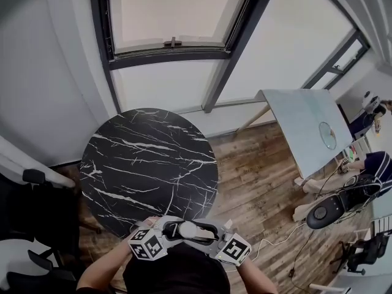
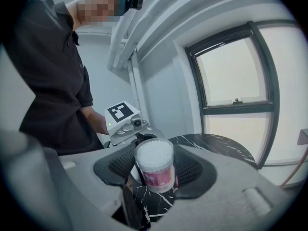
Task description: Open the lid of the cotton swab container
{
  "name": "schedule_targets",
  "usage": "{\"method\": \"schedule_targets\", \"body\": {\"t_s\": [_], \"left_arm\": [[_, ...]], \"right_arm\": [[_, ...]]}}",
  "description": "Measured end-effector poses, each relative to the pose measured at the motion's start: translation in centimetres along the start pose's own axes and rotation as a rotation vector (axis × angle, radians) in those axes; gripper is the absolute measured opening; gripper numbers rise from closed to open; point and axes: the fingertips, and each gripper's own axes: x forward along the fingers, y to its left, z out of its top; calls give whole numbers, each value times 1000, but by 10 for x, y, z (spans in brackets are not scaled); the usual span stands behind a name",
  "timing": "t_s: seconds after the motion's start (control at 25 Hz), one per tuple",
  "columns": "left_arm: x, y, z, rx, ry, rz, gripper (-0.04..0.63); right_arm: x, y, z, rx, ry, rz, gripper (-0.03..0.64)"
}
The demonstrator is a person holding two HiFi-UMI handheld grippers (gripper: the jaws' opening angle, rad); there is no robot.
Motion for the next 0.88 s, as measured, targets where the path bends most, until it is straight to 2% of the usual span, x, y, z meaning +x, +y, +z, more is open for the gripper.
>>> {"method": "schedule_targets", "body": {"t_s": [0.16,0.64,0.88], "left_arm": [[1,0,-1,4,7,-1,236],[1,-8,-9,-6,17,-10,235],[1,-9,-12,28,36,11,235]], "right_arm": [[-2,-4,-11,11,13,-5,242],[0,-3,-21,137,56,37,236],[1,-2,-25,165,92,55,233]]}}
